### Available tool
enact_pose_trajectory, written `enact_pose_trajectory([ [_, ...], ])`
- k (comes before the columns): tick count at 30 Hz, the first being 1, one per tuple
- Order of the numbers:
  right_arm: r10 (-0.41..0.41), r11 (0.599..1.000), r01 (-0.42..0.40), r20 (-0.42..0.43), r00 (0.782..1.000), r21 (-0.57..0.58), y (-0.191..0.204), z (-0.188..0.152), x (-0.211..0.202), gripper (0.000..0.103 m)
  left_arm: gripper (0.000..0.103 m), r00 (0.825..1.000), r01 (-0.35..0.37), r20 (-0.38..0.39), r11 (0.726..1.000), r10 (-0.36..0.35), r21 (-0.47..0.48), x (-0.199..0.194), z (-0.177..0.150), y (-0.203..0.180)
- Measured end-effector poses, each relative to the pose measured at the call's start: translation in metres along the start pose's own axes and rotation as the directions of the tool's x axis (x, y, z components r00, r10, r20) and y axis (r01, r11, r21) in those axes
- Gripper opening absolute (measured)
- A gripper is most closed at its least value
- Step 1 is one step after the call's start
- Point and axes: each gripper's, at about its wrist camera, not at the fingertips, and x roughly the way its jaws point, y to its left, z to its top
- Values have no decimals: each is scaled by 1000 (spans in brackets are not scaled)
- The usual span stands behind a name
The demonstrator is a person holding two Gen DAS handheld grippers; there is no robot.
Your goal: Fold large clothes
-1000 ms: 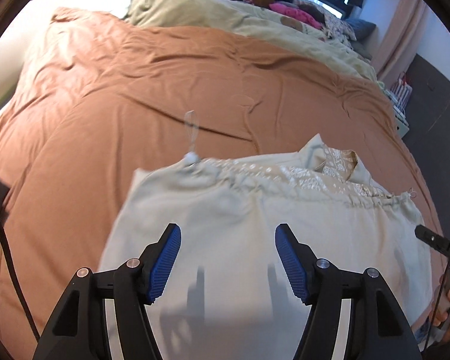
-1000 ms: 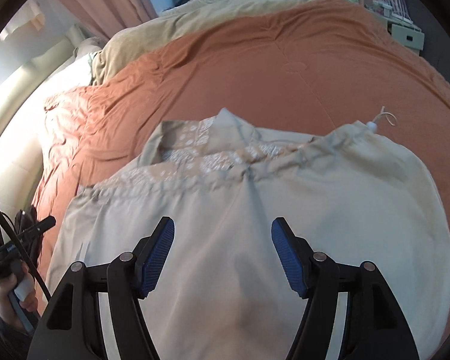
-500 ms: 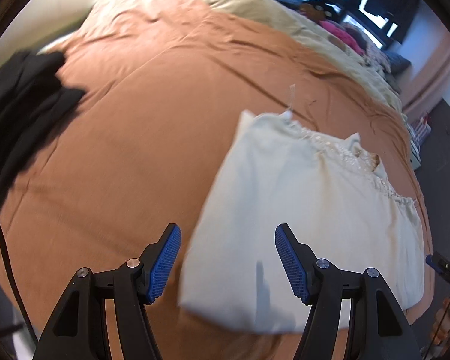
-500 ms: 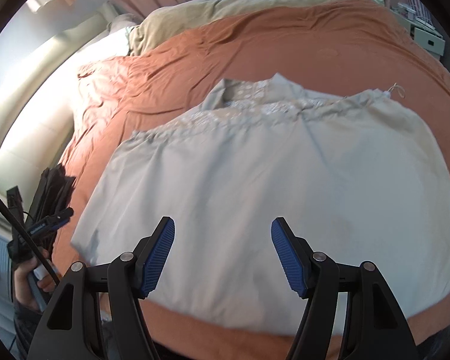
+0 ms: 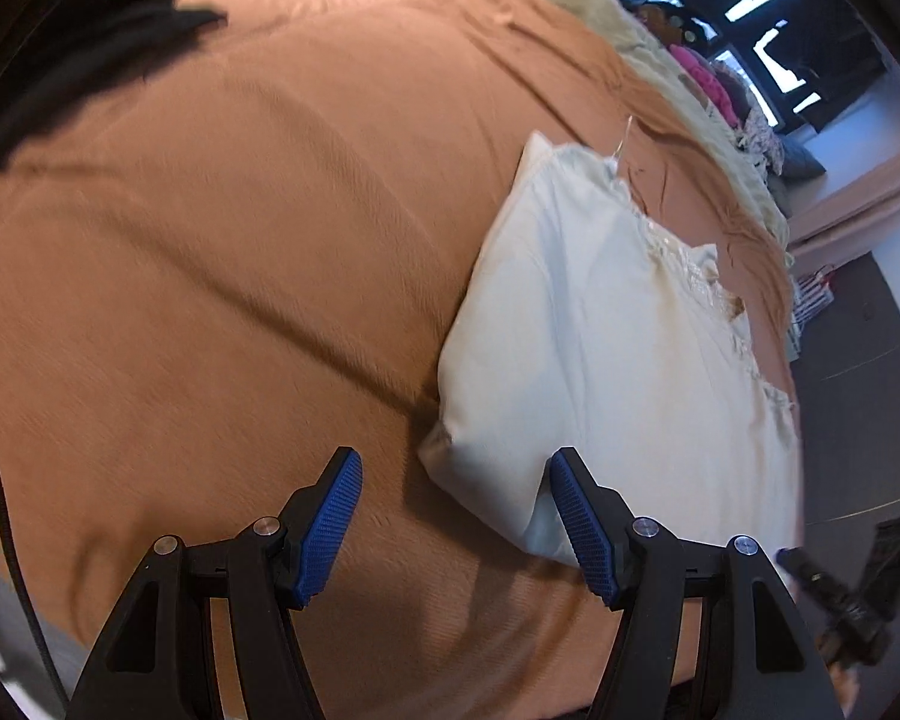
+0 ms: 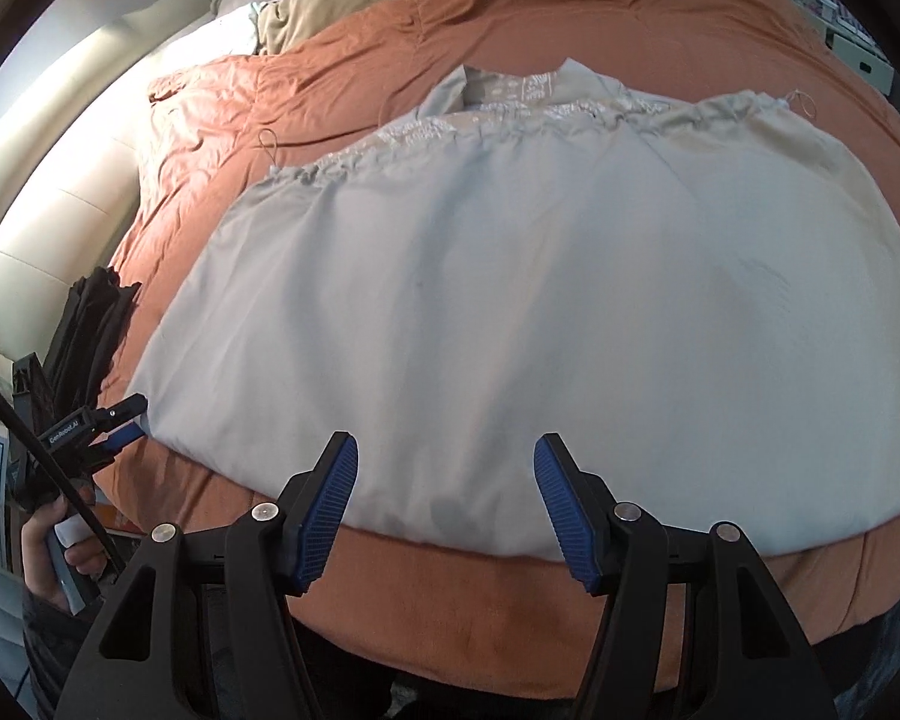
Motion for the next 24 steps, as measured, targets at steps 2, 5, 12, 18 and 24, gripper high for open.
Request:
enact_pose_trajectory([
  [2,-17,1000,17,0,1000,9,0,-5,0,60,67,999,46,-10,998,-46,-36,2,-1,3],
  [5,-4,1000,4,-17,1000,8,5,-13,1,60,66,997,74,-18,995,-76,-67,7,-1,6],
  [12,20,1000,-19,-79,997,16,6,-19,33,34,56,995,102,-1,992,-102,-76,22,8,1],
  [18,-47,999,48,-86,995,13,2,-1,56,11,42,997,83,12,994,-82,-66,20,5,-3],
  [24,-106,994,104,-73,992,-22,4,31,88,10,37,991,133,27,988,-131,-77,22,5,-4],
])
